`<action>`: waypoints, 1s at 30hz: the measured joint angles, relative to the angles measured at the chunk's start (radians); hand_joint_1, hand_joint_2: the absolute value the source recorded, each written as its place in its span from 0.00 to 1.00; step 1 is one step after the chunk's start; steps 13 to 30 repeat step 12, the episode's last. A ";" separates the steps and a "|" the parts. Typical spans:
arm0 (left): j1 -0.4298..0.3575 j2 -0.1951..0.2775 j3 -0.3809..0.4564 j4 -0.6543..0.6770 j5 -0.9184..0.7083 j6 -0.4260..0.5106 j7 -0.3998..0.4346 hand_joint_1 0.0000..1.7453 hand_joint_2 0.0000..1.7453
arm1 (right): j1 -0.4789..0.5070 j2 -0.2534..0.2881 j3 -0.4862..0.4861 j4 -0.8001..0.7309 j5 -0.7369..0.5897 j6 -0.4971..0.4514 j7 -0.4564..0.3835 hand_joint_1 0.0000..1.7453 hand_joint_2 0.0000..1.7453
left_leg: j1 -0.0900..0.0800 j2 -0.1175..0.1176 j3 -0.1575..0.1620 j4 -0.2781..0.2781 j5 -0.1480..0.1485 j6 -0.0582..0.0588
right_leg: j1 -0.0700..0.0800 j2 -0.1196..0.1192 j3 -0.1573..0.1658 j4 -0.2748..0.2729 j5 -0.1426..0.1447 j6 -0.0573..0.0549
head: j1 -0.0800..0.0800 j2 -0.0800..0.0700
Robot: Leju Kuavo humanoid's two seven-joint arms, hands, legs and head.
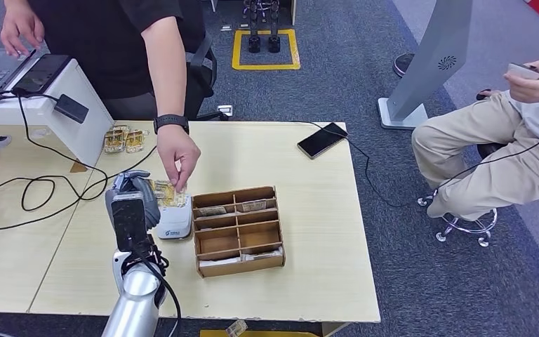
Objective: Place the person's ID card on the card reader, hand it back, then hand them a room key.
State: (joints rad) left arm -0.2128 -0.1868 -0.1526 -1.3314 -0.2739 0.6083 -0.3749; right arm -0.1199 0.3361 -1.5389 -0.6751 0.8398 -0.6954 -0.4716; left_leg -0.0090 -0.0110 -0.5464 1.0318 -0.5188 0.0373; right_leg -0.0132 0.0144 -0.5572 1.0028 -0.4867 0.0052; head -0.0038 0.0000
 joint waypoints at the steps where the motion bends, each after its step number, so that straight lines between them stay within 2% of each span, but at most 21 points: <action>1: -0.005 0.003 0.000 0.008 0.003 0.000 0.004 0.00 1.00 | -0.001 0.000 0.000 0.001 0.002 0.000 -0.001 0.00 1.00 | 0.000 0.000 0.000 0.000 0.000 0.000 | 0.000 0.000 0.000 0.000 0.000 0.000 | 0.000 0.000; 9: -0.038 0.021 0.000 0.050 0.044 -0.014 0.020 0.00 1.00 | -0.003 0.000 0.000 0.008 0.011 0.000 -0.007 0.00 1.00 | 0.000 0.000 0.000 0.000 0.000 0.000 | 0.000 0.000 0.000 0.000 0.000 0.000 | 0.000 0.000; 11: -0.042 0.023 0.001 0.056 0.074 -0.018 0.020 0.00 0.50 | -0.003 0.000 0.000 0.009 0.011 0.000 -0.006 0.00 1.00 | 0.000 0.000 0.000 0.000 0.000 0.000 | 0.000 0.000 0.000 0.000 0.000 0.000 | 0.000 0.000; 12: -0.043 0.023 0.001 0.058 0.082 -0.018 0.020 0.00 0.33 | -0.003 0.000 0.000 0.009 0.011 0.000 -0.006 0.00 1.00 | 0.000 0.000 0.000 0.000 0.000 0.000 | 0.000 0.000 0.000 0.000 0.000 0.000 | 0.000 0.000; 30: -0.043 0.023 0.001 0.058 0.082 -0.018 0.020 0.00 0.33 | -0.003 0.000 0.000 0.009 0.011 0.000 -0.006 0.00 1.00 | 0.000 0.000 0.000 0.000 0.000 0.000 | 0.000 0.000 0.000 0.000 0.000 0.000 | 0.000 0.000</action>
